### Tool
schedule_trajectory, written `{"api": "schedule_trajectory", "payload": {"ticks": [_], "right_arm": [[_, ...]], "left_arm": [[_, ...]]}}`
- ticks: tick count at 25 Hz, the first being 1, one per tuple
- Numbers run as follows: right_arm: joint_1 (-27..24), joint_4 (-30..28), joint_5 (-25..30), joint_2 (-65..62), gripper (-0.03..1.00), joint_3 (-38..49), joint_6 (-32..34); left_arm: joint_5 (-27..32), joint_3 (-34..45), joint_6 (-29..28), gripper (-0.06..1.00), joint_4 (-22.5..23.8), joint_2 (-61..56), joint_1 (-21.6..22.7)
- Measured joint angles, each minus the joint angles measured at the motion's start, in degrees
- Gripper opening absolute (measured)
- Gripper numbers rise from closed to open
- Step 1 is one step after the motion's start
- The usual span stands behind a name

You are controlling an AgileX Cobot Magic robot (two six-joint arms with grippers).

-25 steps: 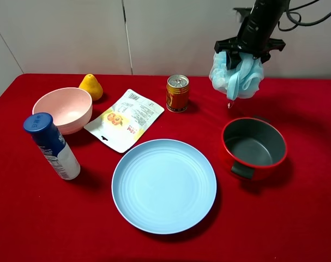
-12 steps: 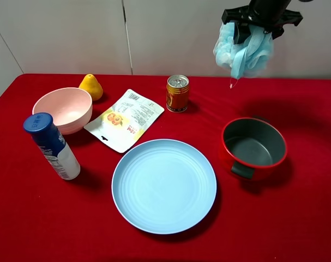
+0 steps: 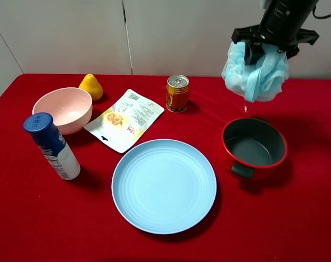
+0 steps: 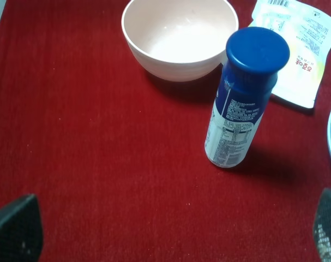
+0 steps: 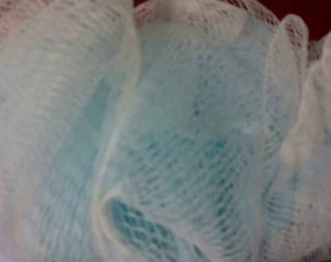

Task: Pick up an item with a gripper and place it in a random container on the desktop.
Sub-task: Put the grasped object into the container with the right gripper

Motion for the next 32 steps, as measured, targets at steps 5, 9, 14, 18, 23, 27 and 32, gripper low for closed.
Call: {"api": "schedule_trajectory", "payload": {"ticks": [5, 9, 14, 18, 23, 27, 32], "right_arm": [[0.0, 0.0, 0.0, -1.8, 0.37, 6.5, 0.0], [0.0, 0.0, 0.0, -3.3, 0.37, 10.6, 0.0], [0.0, 0.0, 0.0, -4.8, 0.37, 13.8, 0.0], [0.0, 0.0, 0.0, -5.0, 0.37, 17.0, 0.0], [0.0, 0.2, -0.9, -5.0, 0.37, 21.3, 0.0], [0.0, 0.2, -3.2, -5.0, 0.36, 23.4, 0.0], [0.0, 0.2, -6.3, -5.0, 0.36, 26.3, 0.0]], "left_arm": [[0.0, 0.0, 0.0, 1.00, 0.0, 0.0, 0.0], [0.0, 0.0, 0.0, 1.00, 0.0, 0.0, 0.0], [0.0, 0.0, 0.0, 1.00, 0.0, 0.0, 0.0], [0.0, 0.0, 0.0, 1.00, 0.0, 0.0, 0.0], [0.0, 0.0, 0.0, 1.00, 0.0, 0.0, 0.0], [0.0, 0.0, 0.0, 1.00, 0.0, 0.0, 0.0], [0.0, 0.0, 0.0, 1.00, 0.0, 0.0, 0.0]]}}
